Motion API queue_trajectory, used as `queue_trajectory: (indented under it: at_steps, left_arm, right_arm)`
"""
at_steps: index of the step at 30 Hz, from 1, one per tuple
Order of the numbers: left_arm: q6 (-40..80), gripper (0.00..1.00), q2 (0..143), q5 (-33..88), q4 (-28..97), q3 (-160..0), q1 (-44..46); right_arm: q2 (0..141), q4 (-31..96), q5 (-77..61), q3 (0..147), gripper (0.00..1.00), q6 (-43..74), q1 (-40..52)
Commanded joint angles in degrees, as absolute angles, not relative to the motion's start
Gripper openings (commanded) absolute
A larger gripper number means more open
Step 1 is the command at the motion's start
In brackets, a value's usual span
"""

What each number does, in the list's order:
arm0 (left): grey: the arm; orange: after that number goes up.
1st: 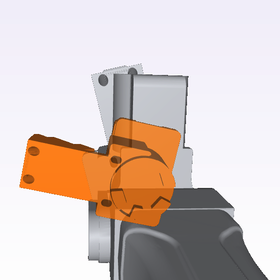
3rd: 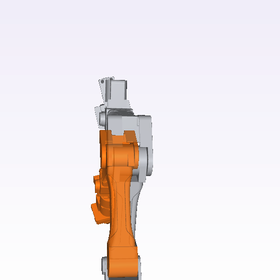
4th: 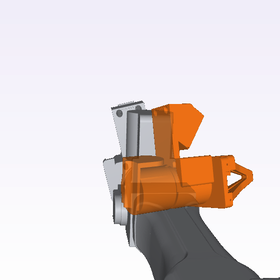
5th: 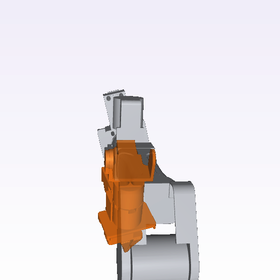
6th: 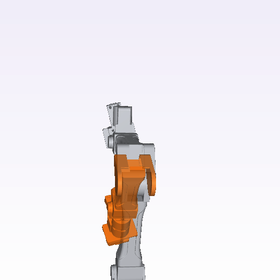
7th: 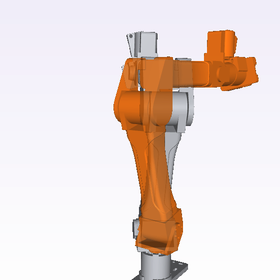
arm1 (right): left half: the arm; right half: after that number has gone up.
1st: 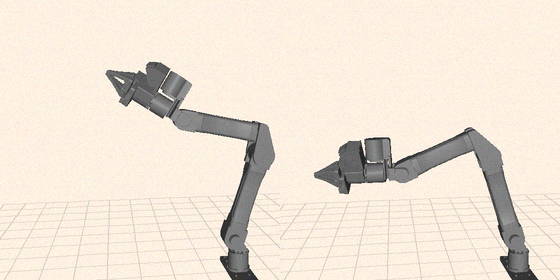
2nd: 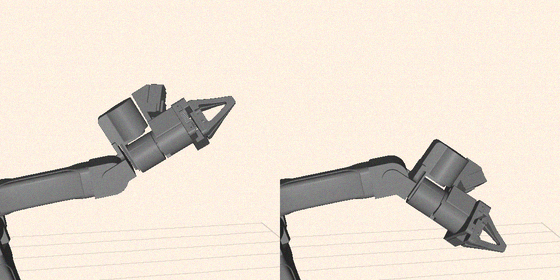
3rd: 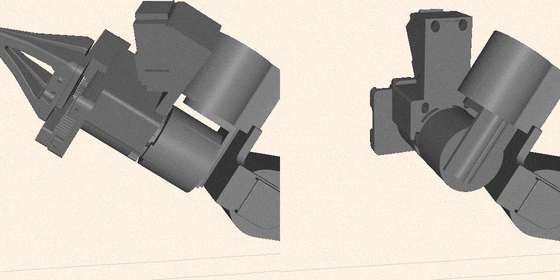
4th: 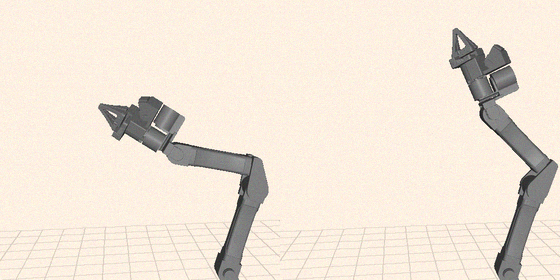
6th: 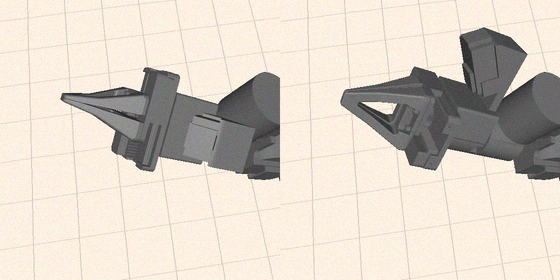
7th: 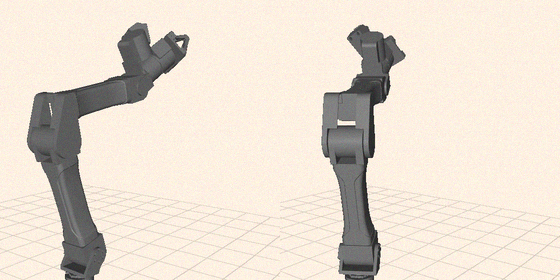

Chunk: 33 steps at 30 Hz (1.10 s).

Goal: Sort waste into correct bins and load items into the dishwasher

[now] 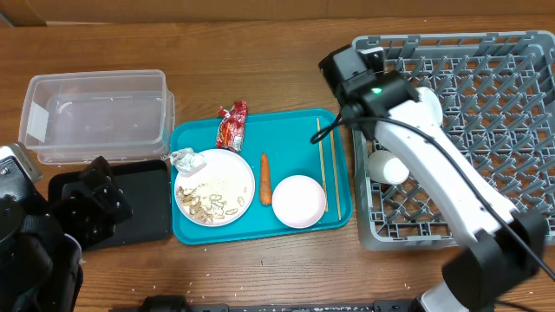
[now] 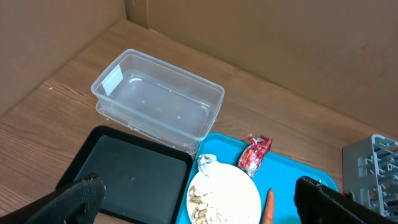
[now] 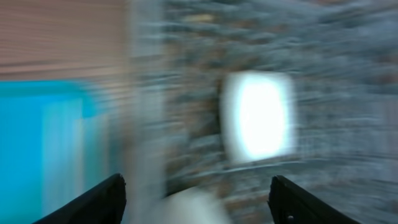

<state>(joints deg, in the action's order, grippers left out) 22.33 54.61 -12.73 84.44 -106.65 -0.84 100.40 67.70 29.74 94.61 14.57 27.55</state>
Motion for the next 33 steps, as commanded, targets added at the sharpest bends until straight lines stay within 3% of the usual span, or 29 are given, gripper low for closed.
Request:
queue_trajectory:
  at_steps: [1,4,12,19,21,24,25,27,33]
  left_arm:
    - [21.85,1.0,54.7,-13.93,84.25,-107.09,-0.62]
    - [21.85,1.0,54.68,-13.93,84.25,-107.09,-0.62]
    - [21.85,1.0,54.68,-13.93,84.25,-107.09,-0.62]
    - [21.85,1.0,54.68,-13.93,84.25,-107.09,-0.62]
    - [21.85,1.0,54.68,-13.93,84.25,-107.09,-0.62]
    - [21.85,1.0,54.68,-13.93,84.25,-107.09,-0.62]
    - [21.85,1.0,54.7,-13.93,84.25,-107.09,-0.62]
    - [21.85,1.0,54.68,-13.93,84.25,-107.09,-0.62]
    - [21.85,1.0,54.68,-13.93,84.25,-107.09,-0.62]
  right_arm:
    - [97.25,68.1,-4.54,96.25,0.74,14.9,28.29]
    - [97.82,68.71,-11.77,93.89,0.72,14.92,28.82]
    - [99.18,67.48,-11.2,77.19,0.57,14.76,33.5]
    - [99.18,57.41,-10.79,64.25,0.56,15.22,33.74]
    - [99.18,55.44,-10.85,61.95,0.48,15.25,33.8]
    - [99.18,53.52,-10.79,59.94,0.29,15.18,33.8]
    - [99.18,53.36,-10.79,59.96,0.18,15.16,33.8]
    - [98.98,52.73,-10.68,60.38,0.08,15.14,33.8]
    - [98.21,55.75,-6.76,66.11,0.04,14.92,33.8]
